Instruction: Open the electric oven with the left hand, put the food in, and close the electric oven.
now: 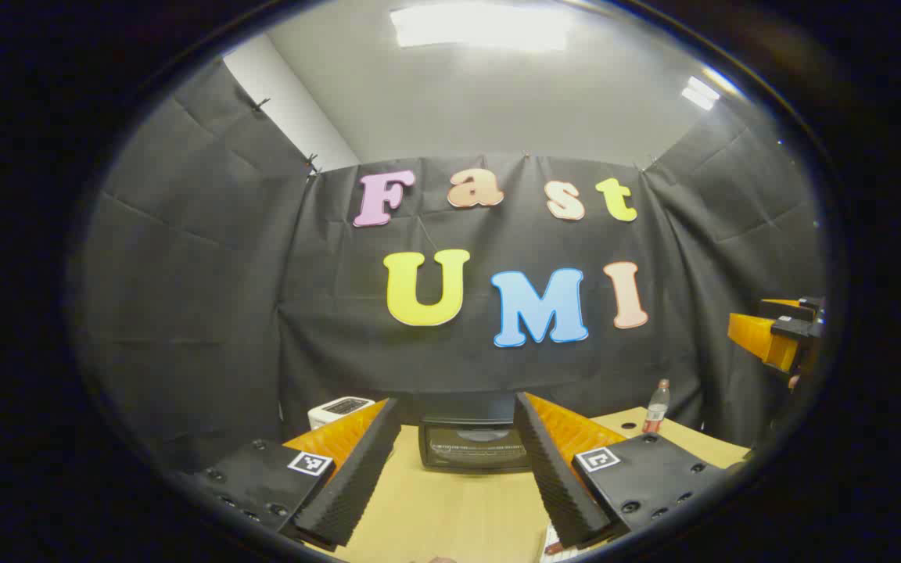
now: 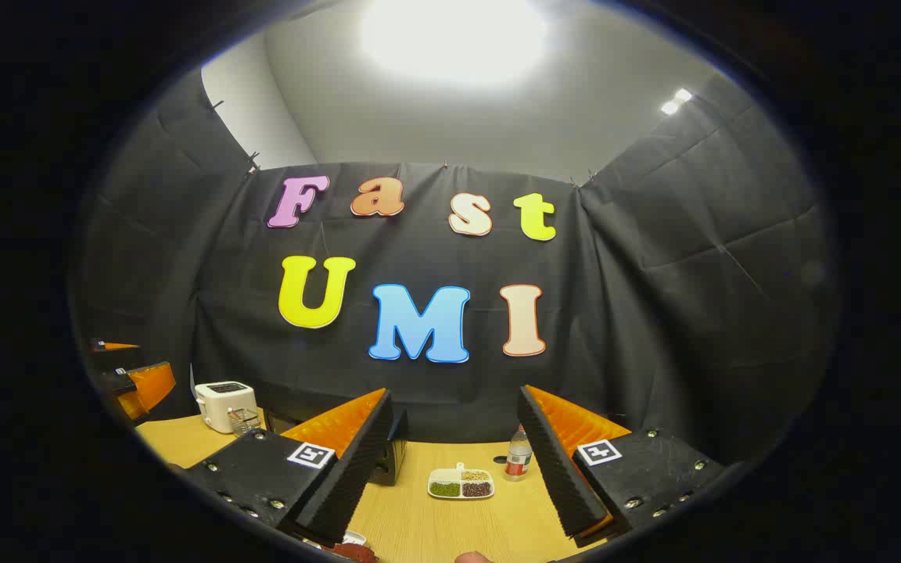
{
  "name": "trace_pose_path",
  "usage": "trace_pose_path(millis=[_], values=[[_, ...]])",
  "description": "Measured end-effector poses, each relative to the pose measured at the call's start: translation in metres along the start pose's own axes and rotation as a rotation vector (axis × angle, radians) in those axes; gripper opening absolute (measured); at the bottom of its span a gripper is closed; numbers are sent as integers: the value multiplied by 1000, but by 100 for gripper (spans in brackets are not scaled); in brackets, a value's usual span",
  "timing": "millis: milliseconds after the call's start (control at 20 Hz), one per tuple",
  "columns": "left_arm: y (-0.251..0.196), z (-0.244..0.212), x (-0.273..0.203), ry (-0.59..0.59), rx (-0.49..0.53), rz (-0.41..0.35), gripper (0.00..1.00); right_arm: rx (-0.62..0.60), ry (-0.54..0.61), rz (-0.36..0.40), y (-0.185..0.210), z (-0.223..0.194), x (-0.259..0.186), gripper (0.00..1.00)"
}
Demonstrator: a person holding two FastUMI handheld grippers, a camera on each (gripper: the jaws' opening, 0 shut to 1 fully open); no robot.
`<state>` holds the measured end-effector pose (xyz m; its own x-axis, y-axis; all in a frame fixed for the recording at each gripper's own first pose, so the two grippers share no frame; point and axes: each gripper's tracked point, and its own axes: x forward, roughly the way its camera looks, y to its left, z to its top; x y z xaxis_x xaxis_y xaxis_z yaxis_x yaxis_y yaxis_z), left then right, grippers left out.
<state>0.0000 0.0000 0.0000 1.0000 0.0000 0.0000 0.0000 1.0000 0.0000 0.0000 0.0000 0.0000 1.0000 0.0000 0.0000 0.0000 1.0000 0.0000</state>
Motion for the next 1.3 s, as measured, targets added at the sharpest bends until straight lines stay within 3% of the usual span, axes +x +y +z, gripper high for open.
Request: trace_pose_path(millis=[450, 800, 1100, 1300], values=[[-16, 5, -4, -5, 2, 9, 99, 8, 2, 10, -13, -4, 0, 97], [-33, 3, 1, -5, 4, 34, 99, 23, 13, 59, -23, -16, 3, 97], [-35, -8, 47, 6, 11, 44, 99, 34, 27, 72, -29, -24, 13, 97], [-28, -21, 99, 13, -2, 23, 98, 26, 10, 34, -26, -26, 32, 97]])
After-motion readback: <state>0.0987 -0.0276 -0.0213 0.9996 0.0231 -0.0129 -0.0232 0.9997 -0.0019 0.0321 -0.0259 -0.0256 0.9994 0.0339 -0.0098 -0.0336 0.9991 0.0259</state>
